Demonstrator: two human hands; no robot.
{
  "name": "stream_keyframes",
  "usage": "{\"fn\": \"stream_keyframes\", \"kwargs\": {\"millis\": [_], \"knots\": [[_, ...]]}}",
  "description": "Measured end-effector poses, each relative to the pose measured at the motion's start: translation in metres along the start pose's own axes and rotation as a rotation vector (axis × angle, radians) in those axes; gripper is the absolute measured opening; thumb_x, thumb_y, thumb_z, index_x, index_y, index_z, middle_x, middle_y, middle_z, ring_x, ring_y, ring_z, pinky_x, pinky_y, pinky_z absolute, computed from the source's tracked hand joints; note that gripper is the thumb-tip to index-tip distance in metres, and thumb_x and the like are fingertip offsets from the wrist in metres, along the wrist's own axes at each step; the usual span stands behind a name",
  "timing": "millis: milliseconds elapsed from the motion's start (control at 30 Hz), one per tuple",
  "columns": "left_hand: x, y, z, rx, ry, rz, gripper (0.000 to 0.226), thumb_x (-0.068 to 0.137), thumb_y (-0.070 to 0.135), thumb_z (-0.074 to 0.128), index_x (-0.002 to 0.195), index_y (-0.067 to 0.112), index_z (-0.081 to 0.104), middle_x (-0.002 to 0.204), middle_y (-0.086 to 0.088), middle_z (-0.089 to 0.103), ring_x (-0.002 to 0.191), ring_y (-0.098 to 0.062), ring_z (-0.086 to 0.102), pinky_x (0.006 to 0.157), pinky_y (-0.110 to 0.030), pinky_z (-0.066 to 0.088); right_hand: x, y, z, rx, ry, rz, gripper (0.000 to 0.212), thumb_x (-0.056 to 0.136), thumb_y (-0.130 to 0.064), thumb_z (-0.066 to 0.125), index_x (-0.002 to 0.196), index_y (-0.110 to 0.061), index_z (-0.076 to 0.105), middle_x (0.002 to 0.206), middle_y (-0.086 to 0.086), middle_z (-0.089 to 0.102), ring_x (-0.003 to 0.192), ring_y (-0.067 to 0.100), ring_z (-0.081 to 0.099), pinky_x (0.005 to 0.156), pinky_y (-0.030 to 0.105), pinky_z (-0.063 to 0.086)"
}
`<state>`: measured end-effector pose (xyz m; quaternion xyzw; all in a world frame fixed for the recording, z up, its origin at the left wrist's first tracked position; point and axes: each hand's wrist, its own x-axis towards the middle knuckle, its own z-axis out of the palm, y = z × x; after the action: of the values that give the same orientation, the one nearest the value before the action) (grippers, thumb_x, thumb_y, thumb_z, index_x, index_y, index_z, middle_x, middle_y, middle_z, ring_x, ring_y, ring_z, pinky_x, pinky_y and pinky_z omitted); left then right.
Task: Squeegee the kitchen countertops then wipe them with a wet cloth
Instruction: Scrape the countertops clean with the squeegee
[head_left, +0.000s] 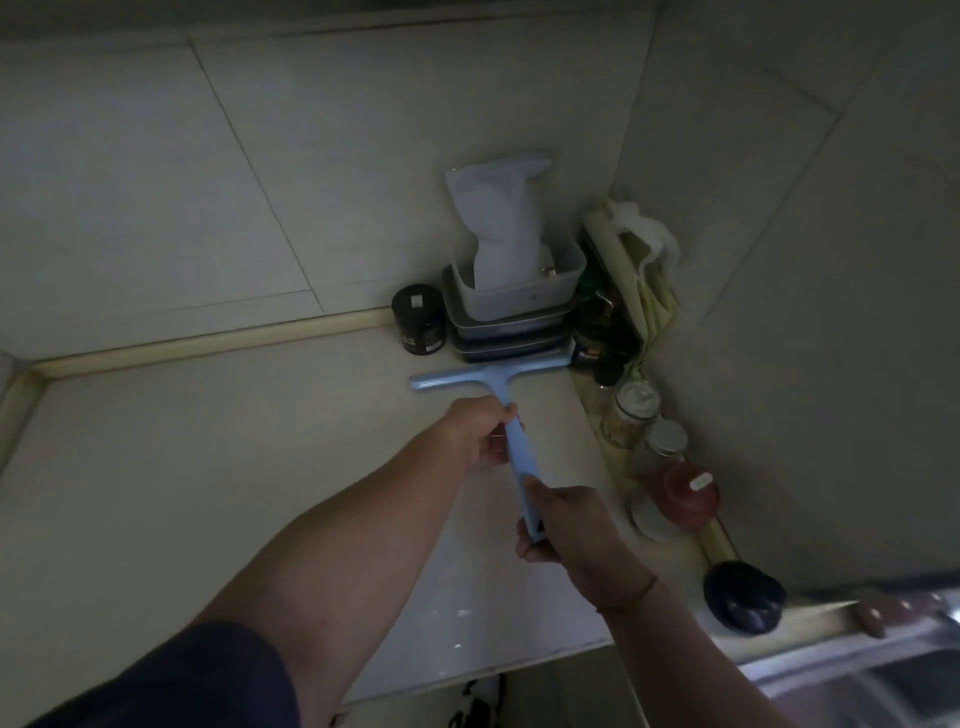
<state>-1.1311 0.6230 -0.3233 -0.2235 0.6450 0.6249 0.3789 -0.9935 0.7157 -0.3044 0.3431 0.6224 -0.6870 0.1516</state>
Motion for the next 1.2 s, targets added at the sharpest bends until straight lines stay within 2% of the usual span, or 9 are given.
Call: {"fn": "stream_keyframes", "kwargs": {"millis": [367,500,600,700,800,867,967,1133,1200], "knots": [[-0.034,-0.045,0.013,0.072,-0.006,-0.093,0.022,0.098,0.013,0.051,0.078,0.005,0.058,0.078,-0.01,0.063,0.068,-0.022,0.061,0.061,-0.034,0.049,-0.042,0.051,-0.017,-0.095,-0.002,-0.007,0.057,0.097,-0.032,0.055,0.059,0.008,0.064,0.055,0.024,0.062,0.044,0.028,0.061,0.05,0.031,0.053],[-0.062,-0.082,0.022,0.065,-0.01,-0.098,0.021,0.098,0.011,0.05,0.078,0.006,0.057,0.076,-0.008,0.062,0.066,-0.021,0.06,0.059,-0.034,0.049,-0.076,0.079,-0.03,-0.215,0.004,-0.005,0.061,0.096,-0.037,0.053,0.05,0.001,0.064,0.055,0.023,0.064,0.045,0.029,0.062,0.052,0.035,0.056],[-0.085,-0.113,0.028,0.064,-0.014,-0.109,0.018,0.097,0.01,0.05,0.08,0.007,0.057,0.076,-0.008,0.063,0.066,-0.021,0.061,0.058,-0.035,0.049,-0.106,0.102,-0.039,-0.25,0.01,-0.02,0.056,0.096,-0.036,0.054,0.057,0.002,0.063,0.053,0.022,0.063,0.045,0.03,0.063,0.057,0.043,0.056],[-0.106,-0.146,0.034,0.082,-0.011,-0.097,0.015,0.096,0.009,0.051,0.083,0.005,0.059,0.078,-0.01,0.065,0.067,-0.023,0.063,0.057,-0.035,0.05,-0.134,0.129,-0.051,-0.267,0.049,-0.004,0.055,0.094,-0.037,0.058,0.054,0.001,0.063,0.05,0.018,0.062,0.043,0.03,0.063,0.05,0.037,0.054],[-0.127,-0.18,0.038,0.087,-0.012,-0.101,0.012,0.095,0.01,0.053,0.087,0.006,0.06,0.079,-0.01,0.066,0.07,-0.023,0.064,0.063,-0.036,0.053,-0.16,0.163,-0.06,-0.386,0.1,-0.035,0.055,0.088,-0.046,0.063,0.05,-0.005,0.061,0.058,0.016,0.068,0.056,0.028,0.07,0.059,0.042,0.058],[-0.139,-0.2,0.042,0.099,-0.019,-0.112,0.008,0.094,0.01,0.054,0.091,0.006,0.06,0.079,-0.009,0.068,0.071,-0.022,0.065,0.068,-0.037,0.053,-0.175,0.181,-0.065,-0.447,0.156,-0.046,0.055,0.087,-0.046,0.065,0.046,-0.009,0.059,0.062,0.014,0.07,0.06,0.021,0.07,0.064,0.039,0.058],[-0.148,-0.217,0.047,0.112,0.002,-0.08,0.01,0.093,0.012,0.058,0.097,0.005,0.063,0.082,-0.009,0.071,0.073,-0.022,0.068,0.068,-0.037,0.055,-0.193,0.191,-0.07,-0.418,0.123,-0.018,0.057,0.088,-0.041,0.066,0.04,-0.012,0.059,0.048,0.007,0.062,0.048,0.017,0.063,0.055,0.034,0.053],[-0.164,-0.22,0.057,-0.061,-0.037,-0.015,0.012,0.092,0.019,0.062,0.091,0.007,0.064,0.08,-0.008,0.07,0.068,-0.018,0.067,0.058,-0.031,0.055,-0.205,0.175,-0.078,-0.449,0.15,-0.118,0.04,0.09,-0.037,0.064,0.058,-0.013,0.07,0.047,-0.001,0.062,0.05,0.01,0.063,0.046,0.016,0.046],[-0.174,-0.22,0.058,-0.171,-0.096,-0.014,0.025,0.095,0.031,0.057,0.082,0.01,0.063,0.076,-0.009,0.067,0.062,-0.018,0.064,0.056,-0.028,0.055,-0.206,0.165,-0.071,-0.485,0.149,-0.171,0.032,0.089,-0.033,0.065,0.061,-0.017,0.069,0.048,-0.003,0.059,0.051,0.009,0.06,0.043,0.01,0.04]]}}
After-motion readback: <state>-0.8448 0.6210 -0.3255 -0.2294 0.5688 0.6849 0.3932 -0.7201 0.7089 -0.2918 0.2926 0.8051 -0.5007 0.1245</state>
